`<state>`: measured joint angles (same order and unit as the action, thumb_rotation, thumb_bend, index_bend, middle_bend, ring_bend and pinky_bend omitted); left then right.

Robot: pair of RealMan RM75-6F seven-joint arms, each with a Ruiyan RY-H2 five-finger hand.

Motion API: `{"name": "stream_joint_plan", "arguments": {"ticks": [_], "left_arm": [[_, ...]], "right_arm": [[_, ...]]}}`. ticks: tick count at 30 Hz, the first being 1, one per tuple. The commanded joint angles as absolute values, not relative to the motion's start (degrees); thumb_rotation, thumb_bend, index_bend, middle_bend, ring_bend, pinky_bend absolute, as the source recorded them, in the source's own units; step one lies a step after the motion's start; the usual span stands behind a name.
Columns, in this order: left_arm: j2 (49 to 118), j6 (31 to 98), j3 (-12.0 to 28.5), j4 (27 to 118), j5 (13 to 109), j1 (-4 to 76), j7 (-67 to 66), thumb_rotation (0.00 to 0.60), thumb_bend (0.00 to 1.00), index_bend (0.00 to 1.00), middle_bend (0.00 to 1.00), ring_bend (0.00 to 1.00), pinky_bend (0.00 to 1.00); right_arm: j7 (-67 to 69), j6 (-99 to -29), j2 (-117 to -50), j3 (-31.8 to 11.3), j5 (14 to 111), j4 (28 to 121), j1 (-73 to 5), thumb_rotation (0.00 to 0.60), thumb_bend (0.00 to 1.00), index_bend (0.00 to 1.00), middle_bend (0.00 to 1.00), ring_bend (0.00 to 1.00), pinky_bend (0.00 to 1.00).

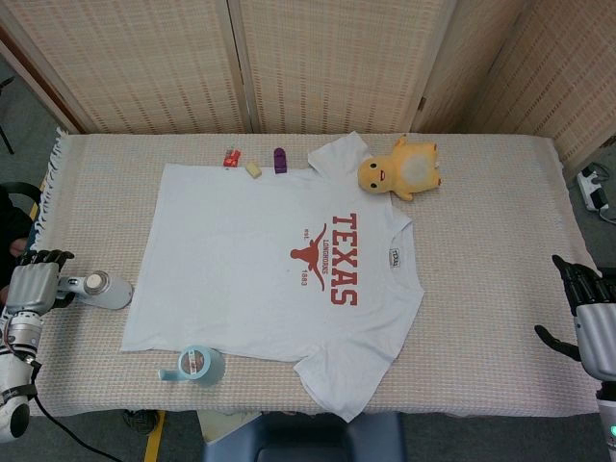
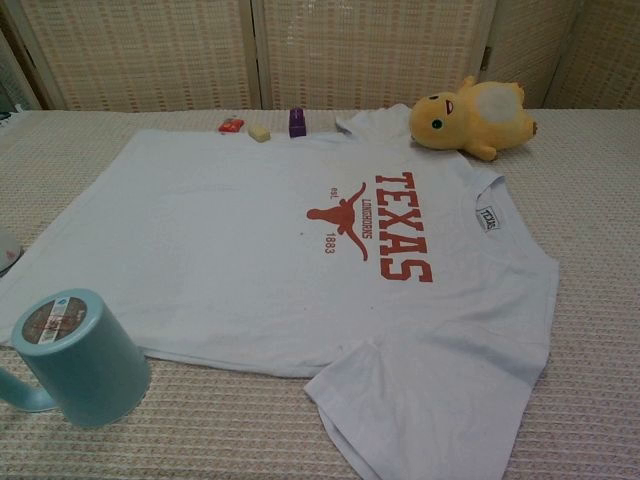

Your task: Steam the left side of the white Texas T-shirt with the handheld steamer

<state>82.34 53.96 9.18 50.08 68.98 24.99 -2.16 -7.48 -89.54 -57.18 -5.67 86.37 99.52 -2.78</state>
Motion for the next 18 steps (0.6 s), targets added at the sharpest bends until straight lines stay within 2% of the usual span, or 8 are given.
{"name": "stream_joint_plan", "arguments": {"ticks": [1,6,10,15,18], "left_arm": [[84.15,52.78,9.66,47.34,68.72,26.16,-1.36,0.600,0.37,0.34,0.33,0.24,0.18],[85.82,51.94,9.34,44.85,69.48,26.83,0.49,0.600,0.41,0.48,0.47,0.35,0.24],[86.79,51.34,8.84,44.10,70.59,27.05,3.60,0.600,0.41,0.62,0.57,0.45,0.38],[88.12,52.85,8.11,43.31,73.04,27.04,8.57,0.600,0.40,0.73,0.72,0.57,0.54],[88.83,53.61,7.92,42.78,74.21,27.17,11.79,0.600,0.40,0.79,0.81,0.66,0.63]], "right_arm": [[-7.60,-89.49,-57.20,-5.59,86.28,99.63,-2.71,0.600,0.08,0.00,0.16,0.15,0.27],[-7.61,-89.22,-57.52,-5.54,85.97,99.57,-2.69,0.600,0.08,0.00,0.16,0.15,0.27],[-7.75,-88.53,-57.69,-5.46,85.73,99.55,-2.93,0.600,0.08,0.00,0.16,0.15,0.27],[-7.74,-86.43,-58.52,-4.89,85.46,99.27,-3.64,0.600,0.08,0.00,0.17,0.16,0.29],[-7.85,-82.91,-59.33,-3.47,85.44,98.88,-4.59,0.600,0.08,0.00,0.17,0.16,0.29]]}}
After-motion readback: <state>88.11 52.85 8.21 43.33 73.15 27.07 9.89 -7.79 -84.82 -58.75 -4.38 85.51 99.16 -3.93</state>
